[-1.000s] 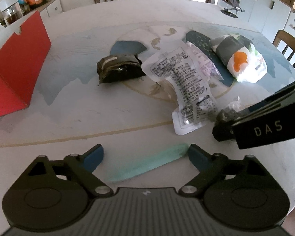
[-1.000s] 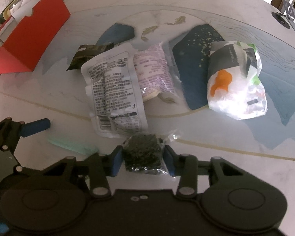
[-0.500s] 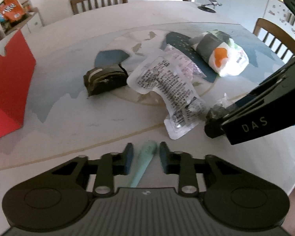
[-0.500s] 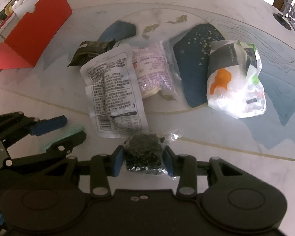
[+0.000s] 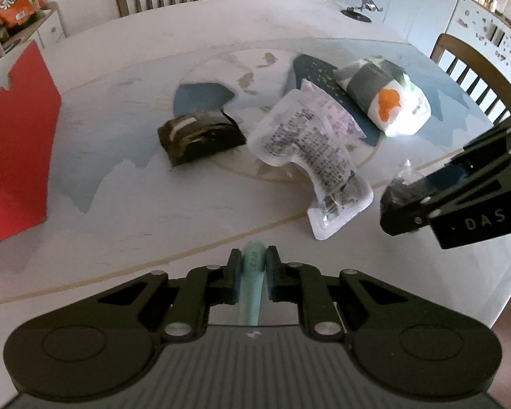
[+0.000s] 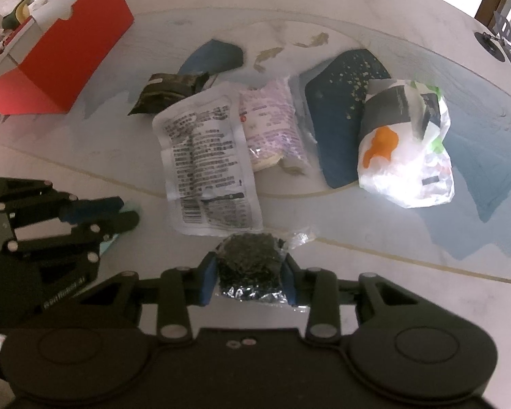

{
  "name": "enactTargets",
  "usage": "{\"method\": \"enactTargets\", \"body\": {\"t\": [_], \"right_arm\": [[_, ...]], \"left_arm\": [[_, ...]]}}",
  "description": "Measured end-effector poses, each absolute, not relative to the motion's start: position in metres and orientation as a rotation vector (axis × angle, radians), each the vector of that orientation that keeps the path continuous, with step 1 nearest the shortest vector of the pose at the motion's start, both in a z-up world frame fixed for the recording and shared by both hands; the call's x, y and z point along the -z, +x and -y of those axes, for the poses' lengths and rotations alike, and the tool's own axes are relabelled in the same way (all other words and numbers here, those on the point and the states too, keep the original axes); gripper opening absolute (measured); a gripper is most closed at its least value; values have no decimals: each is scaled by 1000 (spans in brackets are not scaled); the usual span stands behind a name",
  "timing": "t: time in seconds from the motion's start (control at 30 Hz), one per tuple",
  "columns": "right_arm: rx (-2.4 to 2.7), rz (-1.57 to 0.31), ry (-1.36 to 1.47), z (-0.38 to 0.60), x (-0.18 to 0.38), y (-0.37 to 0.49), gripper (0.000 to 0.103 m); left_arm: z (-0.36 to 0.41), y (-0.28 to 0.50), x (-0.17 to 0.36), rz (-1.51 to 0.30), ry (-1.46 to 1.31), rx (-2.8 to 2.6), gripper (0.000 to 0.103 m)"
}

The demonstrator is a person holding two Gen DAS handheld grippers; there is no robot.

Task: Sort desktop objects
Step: 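Close the right tool on the seaweed bag while the left tool grasps the pale green stick, then carry the seaweed bag in the right tool while the left tool carries the green stick to the box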

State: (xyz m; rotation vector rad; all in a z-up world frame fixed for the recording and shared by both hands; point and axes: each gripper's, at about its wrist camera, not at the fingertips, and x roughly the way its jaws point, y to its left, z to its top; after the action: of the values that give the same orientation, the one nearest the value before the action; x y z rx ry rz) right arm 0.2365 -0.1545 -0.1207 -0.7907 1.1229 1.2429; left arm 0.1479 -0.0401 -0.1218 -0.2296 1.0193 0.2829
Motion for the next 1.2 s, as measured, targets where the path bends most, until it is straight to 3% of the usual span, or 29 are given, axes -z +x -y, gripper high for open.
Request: {"method": "enactTargets", "body": {"t": [0.77,1.2], "right_arm": [[-1261,-1122,-781,141,63,208,37],[-1275,-1101,-779,116,31,173,37]], "left_arm": [[-8,121,68,-940,-218,-251,12],[-46,96,35,-874,-192,-232,6]]}}
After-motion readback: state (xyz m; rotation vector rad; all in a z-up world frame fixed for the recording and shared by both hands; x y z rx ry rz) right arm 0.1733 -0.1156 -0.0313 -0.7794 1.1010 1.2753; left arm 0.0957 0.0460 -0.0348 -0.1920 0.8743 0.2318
